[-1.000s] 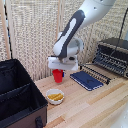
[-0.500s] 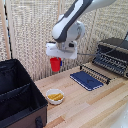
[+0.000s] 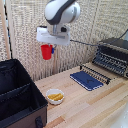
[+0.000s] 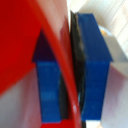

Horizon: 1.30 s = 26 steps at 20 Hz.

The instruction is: Kindly spot and seek the red cup placed ahead of you. Cautiously adjust your gripper towards the red cup, gripping it gently. Find the after-storage area of the caddy. Relocate the red cup in your grip over the rear portion and softly release it into the compartment.

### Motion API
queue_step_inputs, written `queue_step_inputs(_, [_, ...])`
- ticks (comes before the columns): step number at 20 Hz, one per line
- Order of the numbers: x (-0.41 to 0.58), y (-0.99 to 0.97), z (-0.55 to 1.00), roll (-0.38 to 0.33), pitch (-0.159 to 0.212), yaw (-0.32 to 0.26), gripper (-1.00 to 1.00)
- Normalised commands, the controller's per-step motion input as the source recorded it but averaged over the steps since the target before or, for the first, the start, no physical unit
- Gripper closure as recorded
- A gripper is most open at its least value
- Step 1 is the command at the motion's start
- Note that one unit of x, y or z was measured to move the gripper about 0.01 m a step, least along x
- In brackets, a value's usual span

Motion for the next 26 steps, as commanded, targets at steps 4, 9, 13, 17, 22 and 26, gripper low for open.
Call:
queue_step_inputs(4, [0.298,0.77,0.86,0.000,0.159,0.052,1.00])
queue_step_inputs(9, [0.233,0.79,0.82,0.000,0.164,0.053,1.00])
queue_step_inputs(13, [0.109,0.83,0.75,0.000,0.145,0.032,1.00])
queue_step_inputs(17, [0.024,0.83,0.62,-0.003,0.124,0.023,1.00])
queue_step_inputs(22, [0.038,0.74,0.11,-0.024,0.016,0.054,1.00])
queue_step_inputs(26, [0.008,0.67,-0.03,-0.041,0.000,0.069,1.00])
